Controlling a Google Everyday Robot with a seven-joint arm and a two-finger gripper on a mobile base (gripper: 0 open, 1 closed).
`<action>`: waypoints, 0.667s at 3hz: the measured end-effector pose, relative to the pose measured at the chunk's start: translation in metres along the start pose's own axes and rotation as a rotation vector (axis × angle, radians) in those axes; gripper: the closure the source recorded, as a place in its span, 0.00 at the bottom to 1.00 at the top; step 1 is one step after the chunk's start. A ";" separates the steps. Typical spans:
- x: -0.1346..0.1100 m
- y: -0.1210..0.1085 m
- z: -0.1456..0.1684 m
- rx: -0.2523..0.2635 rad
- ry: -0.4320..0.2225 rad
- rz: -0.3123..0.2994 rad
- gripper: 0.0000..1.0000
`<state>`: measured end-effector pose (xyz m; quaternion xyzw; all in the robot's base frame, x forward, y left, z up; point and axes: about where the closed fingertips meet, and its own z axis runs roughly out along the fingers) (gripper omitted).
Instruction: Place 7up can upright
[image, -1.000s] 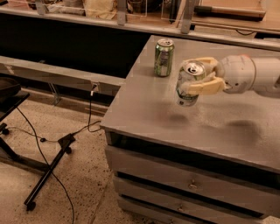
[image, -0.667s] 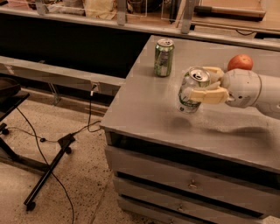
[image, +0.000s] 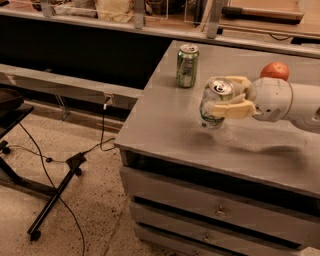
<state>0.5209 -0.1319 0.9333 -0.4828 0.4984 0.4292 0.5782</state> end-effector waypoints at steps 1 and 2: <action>0.008 -0.003 0.010 0.003 0.090 -0.078 0.79; 0.029 -0.006 0.010 0.017 0.169 -0.012 0.56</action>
Offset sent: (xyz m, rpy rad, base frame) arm 0.0181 -0.0031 -0.0603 -0.2377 0.2226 -0.0878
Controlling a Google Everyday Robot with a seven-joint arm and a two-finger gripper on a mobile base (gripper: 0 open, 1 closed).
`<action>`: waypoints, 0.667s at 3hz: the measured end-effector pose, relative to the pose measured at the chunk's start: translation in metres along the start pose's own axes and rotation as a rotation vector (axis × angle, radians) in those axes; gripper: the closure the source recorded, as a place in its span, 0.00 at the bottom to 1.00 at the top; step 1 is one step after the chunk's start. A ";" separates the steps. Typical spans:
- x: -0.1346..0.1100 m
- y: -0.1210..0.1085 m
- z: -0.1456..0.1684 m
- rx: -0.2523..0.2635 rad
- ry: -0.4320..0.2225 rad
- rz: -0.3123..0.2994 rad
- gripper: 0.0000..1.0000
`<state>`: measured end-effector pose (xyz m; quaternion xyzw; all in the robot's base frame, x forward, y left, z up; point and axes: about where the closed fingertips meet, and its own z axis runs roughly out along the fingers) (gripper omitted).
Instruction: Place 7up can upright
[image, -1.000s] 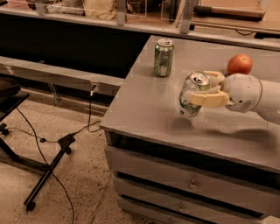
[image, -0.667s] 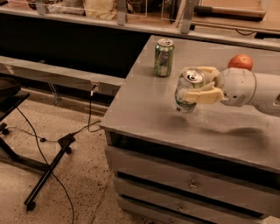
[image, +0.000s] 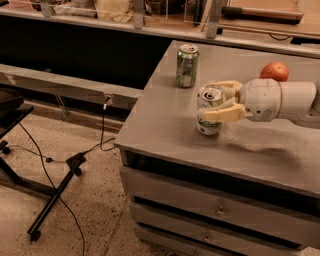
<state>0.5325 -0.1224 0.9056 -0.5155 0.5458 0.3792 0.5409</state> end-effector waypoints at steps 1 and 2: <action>0.000 0.000 0.001 -0.002 0.000 0.022 0.31; -0.001 0.001 0.003 -0.007 -0.001 0.019 0.08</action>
Offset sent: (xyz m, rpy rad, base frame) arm 0.0002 0.0007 -0.0005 0.0037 0.0216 -0.0011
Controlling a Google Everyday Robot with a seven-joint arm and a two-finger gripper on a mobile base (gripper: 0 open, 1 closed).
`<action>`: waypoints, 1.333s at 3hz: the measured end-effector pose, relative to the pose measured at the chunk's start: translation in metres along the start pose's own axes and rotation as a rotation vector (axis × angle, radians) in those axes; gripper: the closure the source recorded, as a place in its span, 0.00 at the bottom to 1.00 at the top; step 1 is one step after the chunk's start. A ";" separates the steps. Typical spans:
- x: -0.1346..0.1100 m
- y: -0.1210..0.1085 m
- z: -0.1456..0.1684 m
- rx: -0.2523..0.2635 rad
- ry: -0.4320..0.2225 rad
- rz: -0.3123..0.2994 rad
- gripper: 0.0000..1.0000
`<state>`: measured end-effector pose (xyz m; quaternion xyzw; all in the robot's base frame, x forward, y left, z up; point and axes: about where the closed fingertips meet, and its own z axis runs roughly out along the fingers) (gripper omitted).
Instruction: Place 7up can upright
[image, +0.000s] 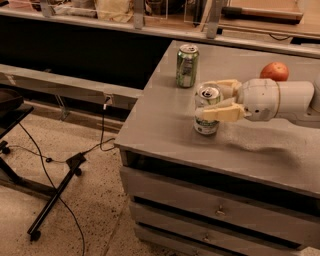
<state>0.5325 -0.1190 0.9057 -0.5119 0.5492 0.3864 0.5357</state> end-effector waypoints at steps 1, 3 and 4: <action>-0.001 0.000 0.002 -0.004 -0.001 -0.001 0.00; -0.048 -0.015 -0.074 0.178 0.018 -0.067 0.00; -0.054 -0.016 -0.082 0.195 0.020 -0.076 0.00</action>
Offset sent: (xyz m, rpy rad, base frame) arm 0.0021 -0.0676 0.0671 0.0262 -0.1103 -0.1821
